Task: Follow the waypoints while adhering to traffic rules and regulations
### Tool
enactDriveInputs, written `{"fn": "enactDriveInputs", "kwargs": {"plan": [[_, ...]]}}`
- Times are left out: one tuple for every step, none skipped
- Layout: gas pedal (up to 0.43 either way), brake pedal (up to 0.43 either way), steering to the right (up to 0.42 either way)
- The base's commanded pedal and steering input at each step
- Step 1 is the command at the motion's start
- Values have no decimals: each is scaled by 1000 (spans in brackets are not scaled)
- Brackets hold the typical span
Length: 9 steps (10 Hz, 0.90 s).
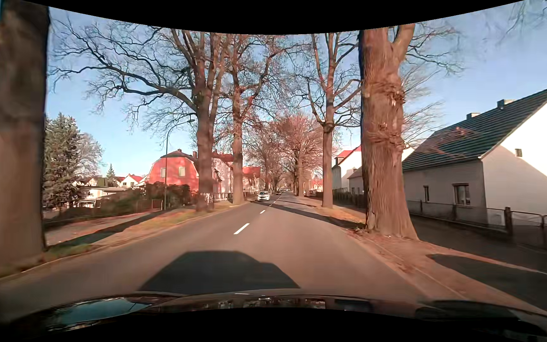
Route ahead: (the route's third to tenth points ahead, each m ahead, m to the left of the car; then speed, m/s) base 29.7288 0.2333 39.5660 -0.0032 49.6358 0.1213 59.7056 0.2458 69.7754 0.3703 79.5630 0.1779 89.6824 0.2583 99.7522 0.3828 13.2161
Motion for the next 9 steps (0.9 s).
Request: {"fn": "enactDriveInputs", "kwargs": {"plan": [[118,0,-3],[118,0,-3],[118,0,-3],[118,0,-3],[118,0,-3],[118,0,-3],[118,0,-3],[118,0,-3],[118,0,-3]]}}
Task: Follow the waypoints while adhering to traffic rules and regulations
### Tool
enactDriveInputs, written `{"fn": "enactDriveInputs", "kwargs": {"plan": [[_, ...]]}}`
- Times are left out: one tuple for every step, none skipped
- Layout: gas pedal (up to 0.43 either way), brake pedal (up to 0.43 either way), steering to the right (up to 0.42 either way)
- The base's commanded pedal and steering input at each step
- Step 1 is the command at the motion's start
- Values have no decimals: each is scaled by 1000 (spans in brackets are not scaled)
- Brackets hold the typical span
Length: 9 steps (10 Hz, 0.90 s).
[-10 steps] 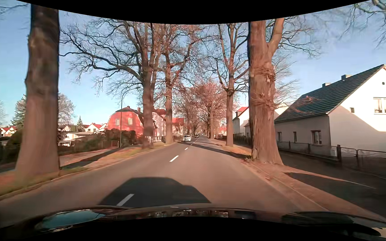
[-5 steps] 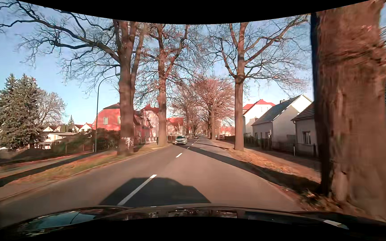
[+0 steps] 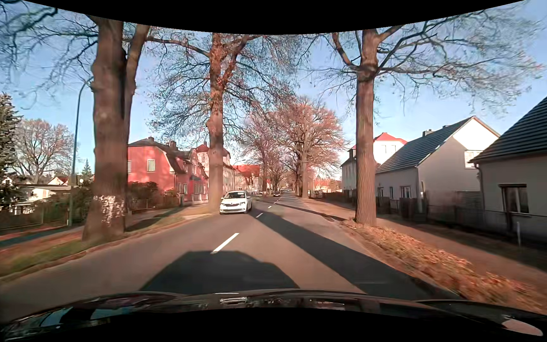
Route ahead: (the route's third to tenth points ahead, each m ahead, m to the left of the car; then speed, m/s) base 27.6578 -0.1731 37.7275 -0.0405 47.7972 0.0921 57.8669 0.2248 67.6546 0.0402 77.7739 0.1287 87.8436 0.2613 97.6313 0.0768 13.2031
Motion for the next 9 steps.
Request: {"fn": "enactDriveInputs", "kwargs": {"plan": [[118,0,-3],[118,0,-3],[118,0,-3],[118,0,-3],[118,0,-3],[118,0,-3],[118,0,-3],[118,0,-1],[118,0,-1]]}}
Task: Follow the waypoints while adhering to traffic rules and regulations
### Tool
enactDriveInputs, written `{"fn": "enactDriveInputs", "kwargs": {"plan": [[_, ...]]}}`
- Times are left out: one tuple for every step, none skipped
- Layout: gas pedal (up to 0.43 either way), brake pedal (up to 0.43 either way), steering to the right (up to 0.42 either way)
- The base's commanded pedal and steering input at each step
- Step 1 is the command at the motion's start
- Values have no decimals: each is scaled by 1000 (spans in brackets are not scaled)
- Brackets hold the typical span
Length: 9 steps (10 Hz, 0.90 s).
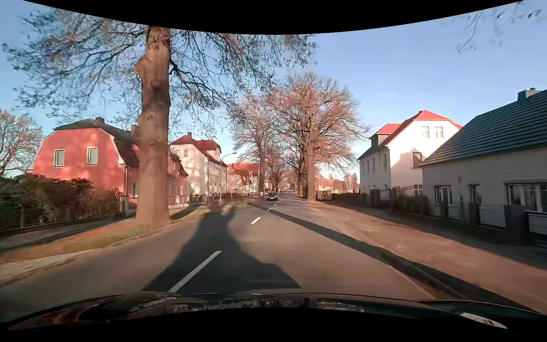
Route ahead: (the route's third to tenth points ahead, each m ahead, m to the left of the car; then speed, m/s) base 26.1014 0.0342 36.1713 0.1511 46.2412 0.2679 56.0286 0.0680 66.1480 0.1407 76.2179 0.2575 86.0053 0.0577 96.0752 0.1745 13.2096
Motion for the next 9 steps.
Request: {"fn": "enactDriveInputs", "kwargs": {"plan": [[118,0,0],[118,0,1],[118,0,1],[118,0,1],[118,0,1],[118,0,1],[118,0,1],[118,0,1],[118,0,-1]]}}
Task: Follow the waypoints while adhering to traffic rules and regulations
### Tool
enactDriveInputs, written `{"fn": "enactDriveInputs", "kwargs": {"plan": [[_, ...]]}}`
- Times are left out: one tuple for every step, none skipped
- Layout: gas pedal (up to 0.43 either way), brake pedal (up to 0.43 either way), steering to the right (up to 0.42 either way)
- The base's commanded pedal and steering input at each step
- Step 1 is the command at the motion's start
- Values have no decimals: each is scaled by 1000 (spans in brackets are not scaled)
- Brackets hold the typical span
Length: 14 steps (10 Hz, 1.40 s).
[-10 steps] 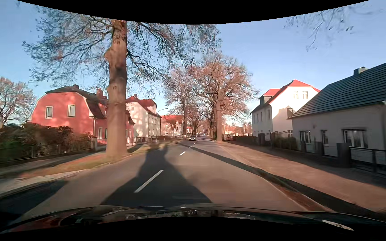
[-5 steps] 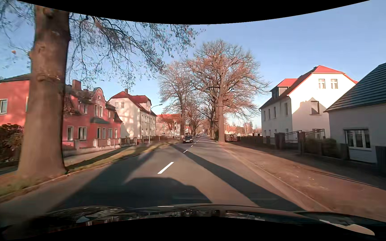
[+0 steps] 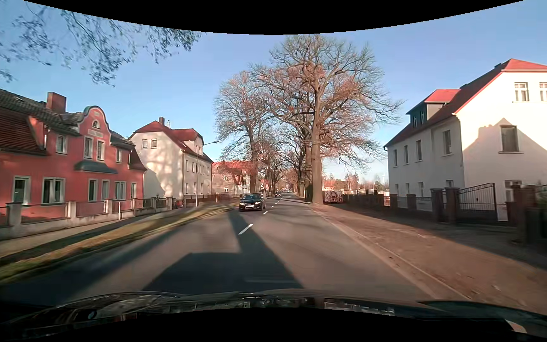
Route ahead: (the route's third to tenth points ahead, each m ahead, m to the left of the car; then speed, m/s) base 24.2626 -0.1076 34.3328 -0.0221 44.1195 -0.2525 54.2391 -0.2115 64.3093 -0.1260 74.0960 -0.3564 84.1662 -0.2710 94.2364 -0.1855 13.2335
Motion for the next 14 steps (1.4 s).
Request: {"fn": "enactDriveInputs", "kwargs": {"plan": [[118,0,-1],[118,0,-1],[118,0,-1],[118,0,-1],[118,0,-1],[118,0,-1],[118,0,-1],[118,0,-1],[118,0,-1],[118,0,-1],[118,0,-1],[118,0,-1],[118,0,-1],[118,0,-1]]}}
